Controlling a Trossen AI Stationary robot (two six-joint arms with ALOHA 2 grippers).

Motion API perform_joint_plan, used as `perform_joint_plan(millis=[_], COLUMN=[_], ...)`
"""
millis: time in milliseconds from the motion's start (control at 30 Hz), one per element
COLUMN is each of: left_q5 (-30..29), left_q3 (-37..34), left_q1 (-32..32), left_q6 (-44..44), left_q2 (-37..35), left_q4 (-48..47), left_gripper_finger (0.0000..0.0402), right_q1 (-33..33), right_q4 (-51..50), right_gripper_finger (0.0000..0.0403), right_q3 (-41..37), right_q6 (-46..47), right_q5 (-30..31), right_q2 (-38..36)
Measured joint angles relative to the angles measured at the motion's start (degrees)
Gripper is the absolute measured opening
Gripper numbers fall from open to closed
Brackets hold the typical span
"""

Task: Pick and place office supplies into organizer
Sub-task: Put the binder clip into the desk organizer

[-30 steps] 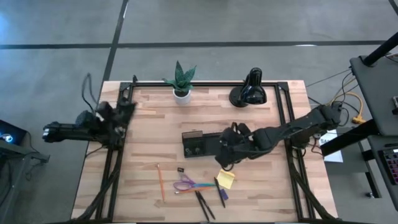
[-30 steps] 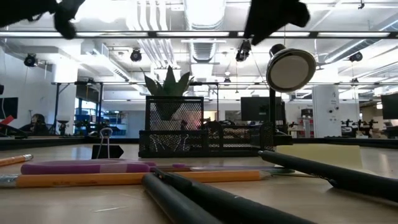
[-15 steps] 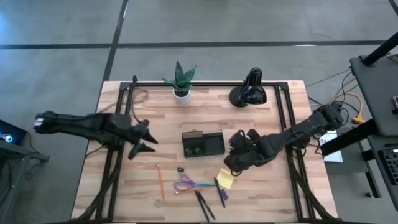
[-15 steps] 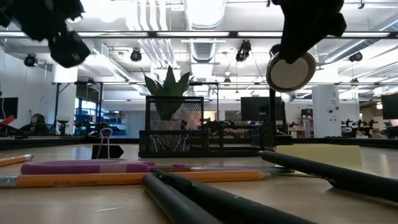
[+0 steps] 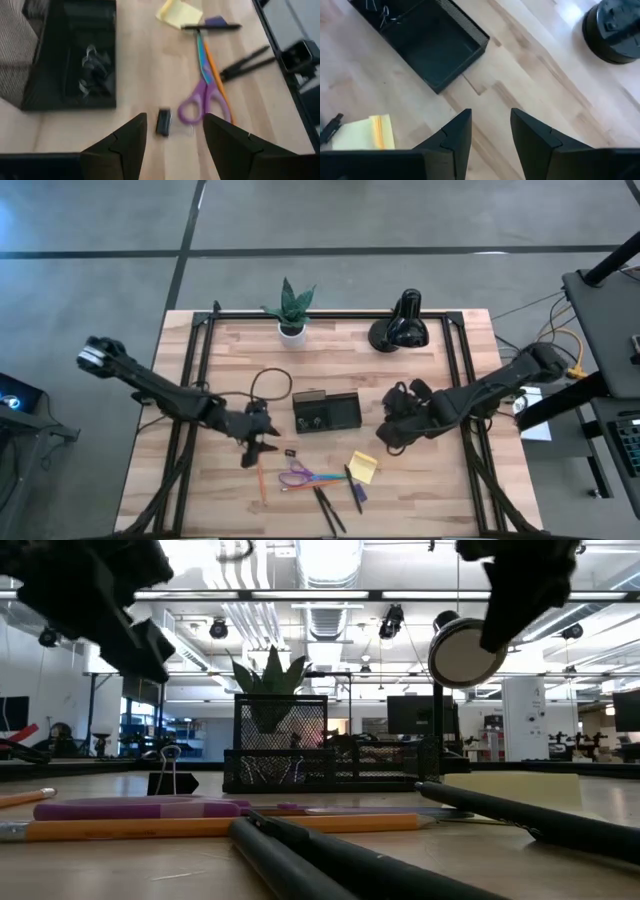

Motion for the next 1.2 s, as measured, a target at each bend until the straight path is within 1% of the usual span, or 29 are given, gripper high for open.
perform_joint_plan(millis=[167, 333, 433, 633, 767, 933, 1067, 1133, 1200], left_q5=[-0.99, -1.26, -1.23, -0.64, 0.19, 4.55, 5.02, 5.0, 5.0], left_q3=[3.86, 6.63, 7.79, 8.82, 8.99, 8.54, 8.64, 8.73, 8.62], left_q1=[-1.02, -1.02, -1.04, -1.02, -1.02, -1.08, -1.11, -1.08, -1.08], left_q6=[-0.17, -0.37, -0.42, -0.42, -0.42, -0.05, 0.0, -0.05, -0.44], left_q2=[10.0, 17.48, 19.76, 22.01, 22.03, 21.67, 21.9, 21.9, 21.92], left_q4=[2.12, 1.52, 1.72, 1.73, 1.44, 0.9, 0.85, 0.72, -0.12], left_gripper_finger=[0.0182, 0.0182, 0.0182, 0.0175, 0.014, 0.007, 0.0019, 0.0005, 0.0002], right_q1=[0.01, -0.01, -0.04, -0.04, -0.04, -0.04, -0.04, -0.06, -0.09], right_q4=[3.77, 6.06, 6.95, 7.75, 9.2, 10.1, 10.2, 10.23, 10.4], right_gripper_finger=[0.0127, 0.0127, 0.0127, 0.0127, 0.0127, 0.0127, 0.0127, 0.0127, 0.0127], right_q3=[-7.36, -11.7, -12.63, -13.44, -14.74, -15.76, -15.89, -15.89, -15.89], right_q6=[0.48, 0.4, -0.76, -2.14, -1.84, -1.68, -1.65, -1.63, -1.63], right_q5=[0.13, 0.16, 0.31, 0.33, 0.31, 0.31, 0.31, 0.31, 0.31], right_q2=[-6.98, -11.91, -13.17, -13.04, -12.84, -12.83, -12.82, -12.82, -12.82])
